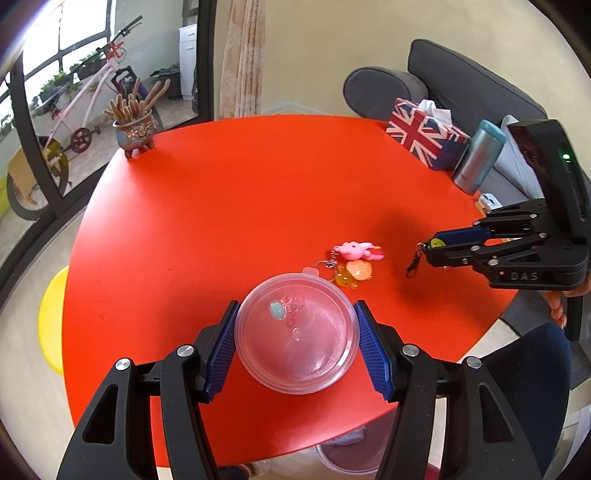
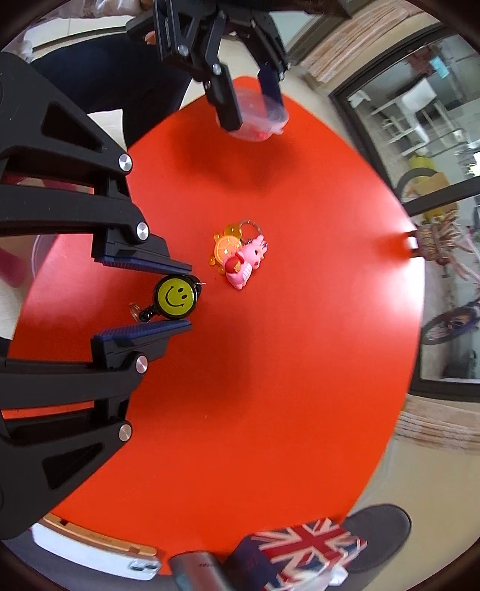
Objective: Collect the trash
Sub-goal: 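Carry both items over the pink bin while the right gripper opens, dropping the keychain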
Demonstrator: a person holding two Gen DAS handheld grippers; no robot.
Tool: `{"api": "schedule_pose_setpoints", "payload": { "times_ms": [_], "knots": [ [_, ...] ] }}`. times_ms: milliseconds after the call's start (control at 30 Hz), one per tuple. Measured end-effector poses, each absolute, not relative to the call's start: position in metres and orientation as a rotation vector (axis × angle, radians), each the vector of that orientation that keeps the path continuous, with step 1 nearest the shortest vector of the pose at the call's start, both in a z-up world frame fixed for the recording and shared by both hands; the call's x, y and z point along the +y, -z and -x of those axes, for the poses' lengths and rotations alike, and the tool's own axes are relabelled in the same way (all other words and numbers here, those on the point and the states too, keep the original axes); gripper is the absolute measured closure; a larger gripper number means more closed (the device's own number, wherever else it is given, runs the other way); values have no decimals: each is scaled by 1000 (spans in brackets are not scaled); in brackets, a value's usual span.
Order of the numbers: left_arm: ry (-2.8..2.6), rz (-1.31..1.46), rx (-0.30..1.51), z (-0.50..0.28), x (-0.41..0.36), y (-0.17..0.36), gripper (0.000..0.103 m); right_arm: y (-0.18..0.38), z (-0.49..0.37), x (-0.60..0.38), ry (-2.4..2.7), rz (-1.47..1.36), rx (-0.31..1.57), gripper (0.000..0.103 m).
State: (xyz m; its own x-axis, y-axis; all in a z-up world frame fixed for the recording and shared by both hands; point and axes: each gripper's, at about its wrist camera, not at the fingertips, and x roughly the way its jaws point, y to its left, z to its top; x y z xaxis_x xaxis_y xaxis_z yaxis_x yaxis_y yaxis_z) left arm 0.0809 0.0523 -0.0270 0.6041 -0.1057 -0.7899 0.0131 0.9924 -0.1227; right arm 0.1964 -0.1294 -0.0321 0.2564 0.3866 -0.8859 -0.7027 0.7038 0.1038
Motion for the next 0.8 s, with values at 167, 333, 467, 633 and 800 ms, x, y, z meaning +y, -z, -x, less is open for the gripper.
{"api": "schedule_pose_setpoints", "payload": {
  "times_ms": [167,333,467,633,800],
  "knots": [
    [82,82,891,-69,39,21,44,10,-173,-149,-761,298,991,78],
    [96,58,874,-59,28,18,44,-7,-149,-165,-762,272,918,78],
    [106,35,854,-47,15,15,44,-11,-128,-173,-769,262,878,78],
    [128,33,834,-31,4,11,44,-13,-96,-186,-785,244,845,78],
    [158,35,829,-15,-6,11,44,-9,-68,-195,-800,224,824,78]
  ]
}}
